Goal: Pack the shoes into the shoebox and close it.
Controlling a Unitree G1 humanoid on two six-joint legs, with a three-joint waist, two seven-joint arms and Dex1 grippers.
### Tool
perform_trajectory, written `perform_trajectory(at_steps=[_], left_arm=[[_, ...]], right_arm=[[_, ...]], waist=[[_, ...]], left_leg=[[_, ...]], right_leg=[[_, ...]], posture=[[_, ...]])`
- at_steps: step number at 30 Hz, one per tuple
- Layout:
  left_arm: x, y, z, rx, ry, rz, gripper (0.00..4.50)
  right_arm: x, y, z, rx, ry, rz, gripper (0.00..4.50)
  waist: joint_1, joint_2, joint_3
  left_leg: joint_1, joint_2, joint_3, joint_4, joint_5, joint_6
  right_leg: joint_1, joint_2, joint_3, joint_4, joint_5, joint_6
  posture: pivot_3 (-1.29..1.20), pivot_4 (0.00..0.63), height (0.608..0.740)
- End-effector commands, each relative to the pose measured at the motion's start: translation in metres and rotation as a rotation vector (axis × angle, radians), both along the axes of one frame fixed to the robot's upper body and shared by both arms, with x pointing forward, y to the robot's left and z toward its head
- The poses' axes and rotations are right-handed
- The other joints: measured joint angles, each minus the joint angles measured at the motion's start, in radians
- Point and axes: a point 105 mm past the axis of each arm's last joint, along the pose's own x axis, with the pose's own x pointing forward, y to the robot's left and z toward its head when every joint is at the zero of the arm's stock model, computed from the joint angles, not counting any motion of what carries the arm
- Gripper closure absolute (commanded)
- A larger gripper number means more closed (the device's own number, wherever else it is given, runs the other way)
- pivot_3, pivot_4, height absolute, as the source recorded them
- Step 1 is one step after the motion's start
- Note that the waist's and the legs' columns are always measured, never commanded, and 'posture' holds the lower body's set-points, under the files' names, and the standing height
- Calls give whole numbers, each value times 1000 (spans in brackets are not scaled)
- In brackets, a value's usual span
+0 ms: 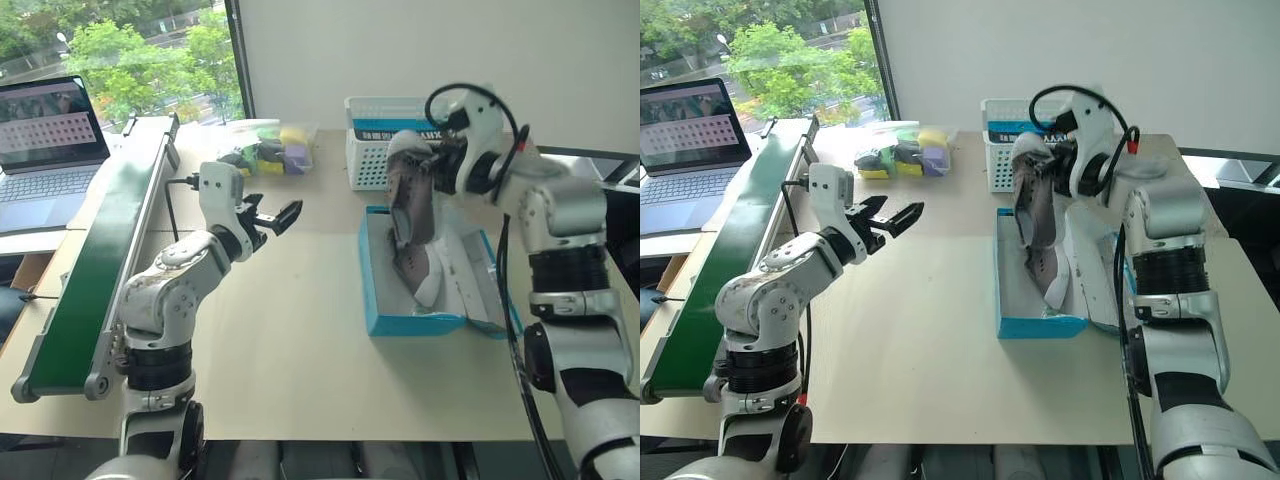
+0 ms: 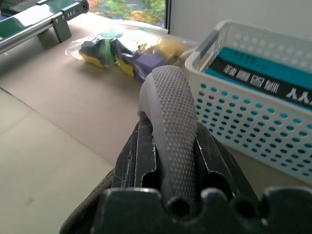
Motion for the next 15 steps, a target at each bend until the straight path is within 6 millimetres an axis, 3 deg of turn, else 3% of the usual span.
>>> perform_trajectory(at_steps=[1, 3, 10, 15], left_arm=[[0, 3, 15, -18, -51, 11, 0], [0, 3, 16, -14, -54, 13, 0], [-2, 3, 13, 32, -55, -5, 0], [-5, 1, 11, 53, -56, -30, 0]], right_arm=[[0, -17, -15, 79, 40, -62, 4161], [-2, -21, -31, 83, 80, -80, 4161], [-6, -23, -55, 67, 159, -89, 4161], [-21, -10, -73, -45, 229, -4, 4161]], waist=[[1, 0, 0], [2, 0, 0], [-2, 0, 0], [0, 0, 0]], left_leg=[[0, 0, 0, 0, 0, 0], [-1, 0, 0, 0, 0, 0], [0, 0, 0, 0, 0, 0], [0, 0, 0, 0, 0, 0]], right_leg=[[0, 0, 0, 0, 0, 0], [-1, 0, 0, 0, 0, 0], [0, 0, 0, 1, 0, 0], [0, 0, 0, 0, 0, 0]], posture=[[0, 150, 740], [0, 150, 740], [0, 150, 740], [0, 150, 740]])
